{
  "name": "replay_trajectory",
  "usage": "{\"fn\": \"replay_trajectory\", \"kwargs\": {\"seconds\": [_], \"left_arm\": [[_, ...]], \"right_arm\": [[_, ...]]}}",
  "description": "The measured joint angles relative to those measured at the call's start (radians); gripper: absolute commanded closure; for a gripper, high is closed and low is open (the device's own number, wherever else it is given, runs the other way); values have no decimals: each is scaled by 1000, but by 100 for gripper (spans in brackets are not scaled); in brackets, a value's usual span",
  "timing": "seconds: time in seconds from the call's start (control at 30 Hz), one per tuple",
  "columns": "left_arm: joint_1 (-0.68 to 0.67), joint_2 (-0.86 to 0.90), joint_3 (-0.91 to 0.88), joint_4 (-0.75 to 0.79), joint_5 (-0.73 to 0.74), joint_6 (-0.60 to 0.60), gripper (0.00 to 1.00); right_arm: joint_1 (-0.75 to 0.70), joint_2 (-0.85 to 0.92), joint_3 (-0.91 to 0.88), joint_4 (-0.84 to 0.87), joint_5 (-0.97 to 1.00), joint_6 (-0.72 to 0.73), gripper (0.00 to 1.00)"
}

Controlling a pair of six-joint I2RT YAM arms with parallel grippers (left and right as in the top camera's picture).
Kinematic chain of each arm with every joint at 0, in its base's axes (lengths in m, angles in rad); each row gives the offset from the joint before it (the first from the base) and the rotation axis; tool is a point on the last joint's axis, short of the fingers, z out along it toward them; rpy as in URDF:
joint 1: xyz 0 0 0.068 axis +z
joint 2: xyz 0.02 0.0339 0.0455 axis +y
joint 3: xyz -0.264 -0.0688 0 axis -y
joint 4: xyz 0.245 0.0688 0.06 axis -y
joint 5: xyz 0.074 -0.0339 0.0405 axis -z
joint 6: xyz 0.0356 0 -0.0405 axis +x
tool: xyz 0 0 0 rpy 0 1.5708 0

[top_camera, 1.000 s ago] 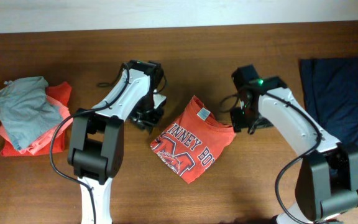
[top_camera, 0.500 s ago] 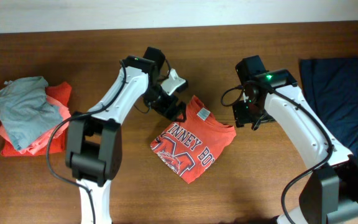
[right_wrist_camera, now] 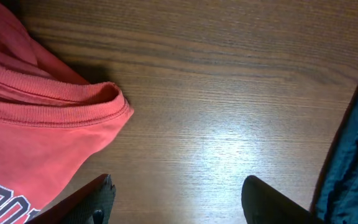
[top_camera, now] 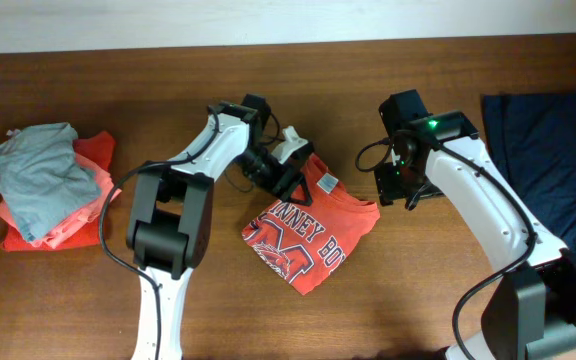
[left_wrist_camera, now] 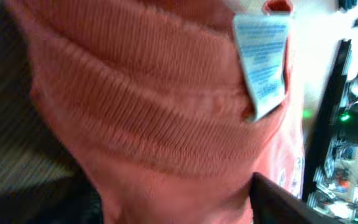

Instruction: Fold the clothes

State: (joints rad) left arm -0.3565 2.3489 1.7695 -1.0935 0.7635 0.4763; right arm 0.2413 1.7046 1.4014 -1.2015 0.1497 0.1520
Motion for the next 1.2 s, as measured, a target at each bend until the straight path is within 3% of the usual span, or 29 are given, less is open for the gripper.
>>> {"fn": "replay_trajectory", "kwargs": {"seconds": [0.17, 0.2, 0.23, 0.3, 0.53, 0.7, 0.9, 1.2], "left_arm": [[-15, 21, 1, 35, 61, 12, 40], [-18, 23, 1, 43, 69, 14, 48], [-23, 27, 1, 52, 77, 19, 80], [-27, 36, 2, 58, 82, 23, 99], [-28, 51, 2, 22, 85, 29, 99], [13, 64, 110, -172, 2, 29, 99], [188, 22, 284, -257, -119, 24, 99], [482, -258, 309, -273, -265, -13, 99]], "right_arm": [[0, 0, 1, -13, 0, 2, 30], [0, 0, 1, -15, 0, 2, 30], [0, 0, 1, -18, 0, 2, 30], [0, 0, 1, -22, 0, 1, 30], [0, 0, 2, -23, 0, 1, 30], [-4, 0, 2, -37, 0, 1, 29], [-63, -18, 2, -51, 0, 0, 29], [-246, -195, 47, -83, -1, -60, 28]]}}
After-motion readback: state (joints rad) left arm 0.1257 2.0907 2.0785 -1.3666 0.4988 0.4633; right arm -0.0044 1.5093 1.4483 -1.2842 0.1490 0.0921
